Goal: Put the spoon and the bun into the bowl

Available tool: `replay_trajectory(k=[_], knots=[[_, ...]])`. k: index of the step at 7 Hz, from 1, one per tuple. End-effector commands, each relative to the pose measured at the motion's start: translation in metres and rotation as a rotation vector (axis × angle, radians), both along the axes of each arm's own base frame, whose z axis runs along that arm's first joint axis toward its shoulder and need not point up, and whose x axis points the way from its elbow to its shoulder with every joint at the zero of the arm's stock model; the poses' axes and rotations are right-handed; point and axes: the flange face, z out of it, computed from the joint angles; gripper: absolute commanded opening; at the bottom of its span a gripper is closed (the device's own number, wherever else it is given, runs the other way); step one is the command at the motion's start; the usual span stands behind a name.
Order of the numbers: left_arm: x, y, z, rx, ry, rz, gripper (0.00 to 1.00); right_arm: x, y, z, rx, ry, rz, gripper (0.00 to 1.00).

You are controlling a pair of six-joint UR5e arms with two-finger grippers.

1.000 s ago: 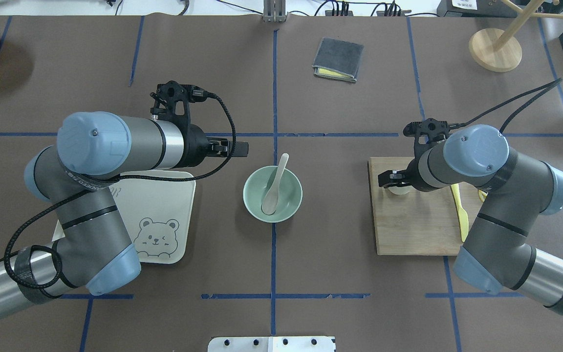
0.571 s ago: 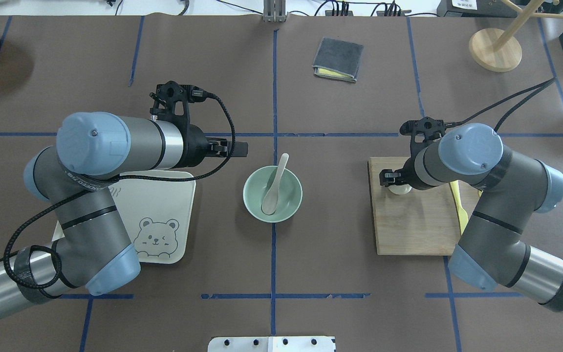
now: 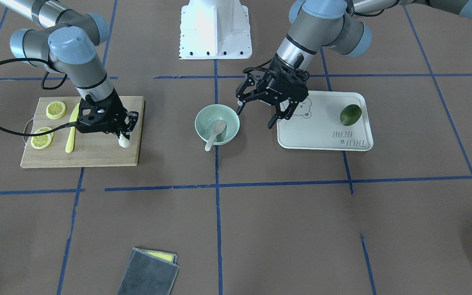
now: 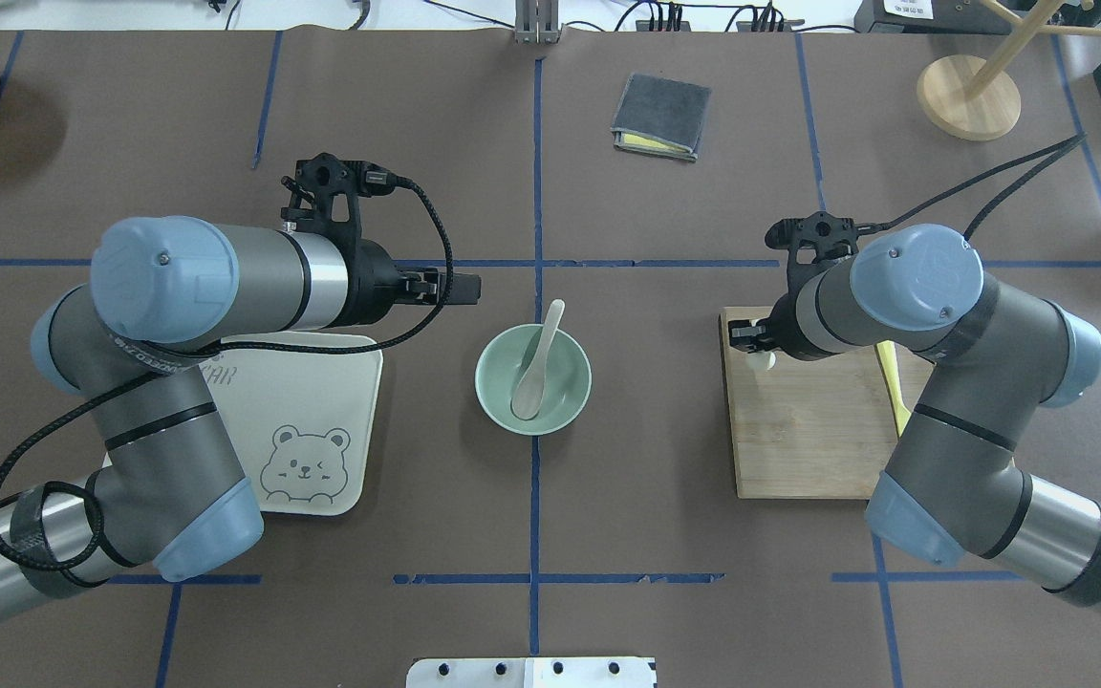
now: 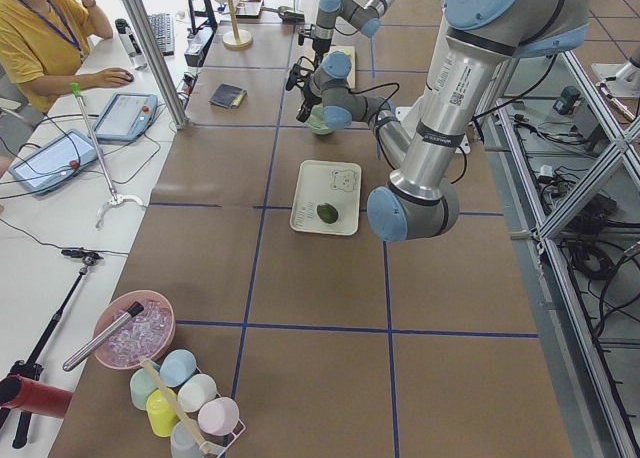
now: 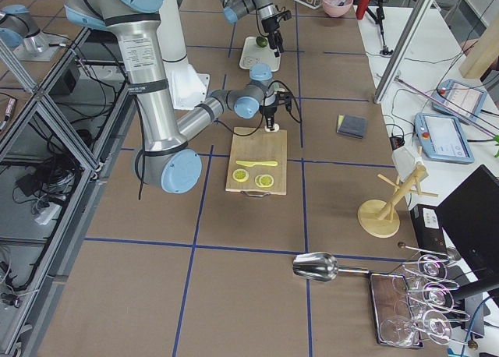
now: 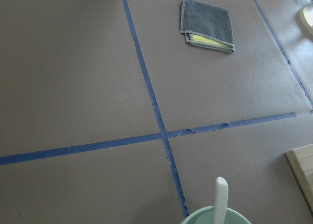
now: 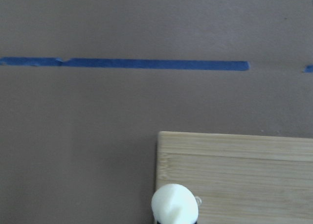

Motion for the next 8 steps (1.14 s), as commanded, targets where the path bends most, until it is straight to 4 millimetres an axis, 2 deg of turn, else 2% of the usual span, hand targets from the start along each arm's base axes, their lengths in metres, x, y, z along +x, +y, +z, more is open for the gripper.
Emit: replay_trajectory(k=[1,2,3,4,6,7,8], knots=[[-0.046,0.017,0.023,0.038,-0.024,-0.002,0.97,-0.023,0.023,-0.096,-0.071,-0.098,0.031,0.20],[-0.078,0.008,0.036,0.075,-0.056,0.020,0.97,-0.057,0.050,-0.126,-0.111,-0.147,0.036,0.25],[-0.102,-0.004,0.044,0.058,-0.055,0.030,0.97,-0.079,0.070,-0.139,-0.091,-0.159,0.032,0.33],[-0.112,-0.011,0.045,0.056,-0.056,0.014,0.97,-0.094,0.072,-0.149,-0.094,-0.165,0.042,0.37],[-0.112,-0.012,0.046,0.056,-0.058,0.009,0.97,-0.106,0.067,-0.157,-0.094,-0.164,0.044,0.92],[-0.113,-0.012,0.046,0.056,-0.058,0.008,0.97,-0.106,0.066,-0.158,-0.091,-0.167,0.050,0.98],[-0.113,-0.012,0.047,0.055,-0.059,0.008,0.97,-0.106,0.065,-0.162,-0.092,-0.175,0.056,0.98]])
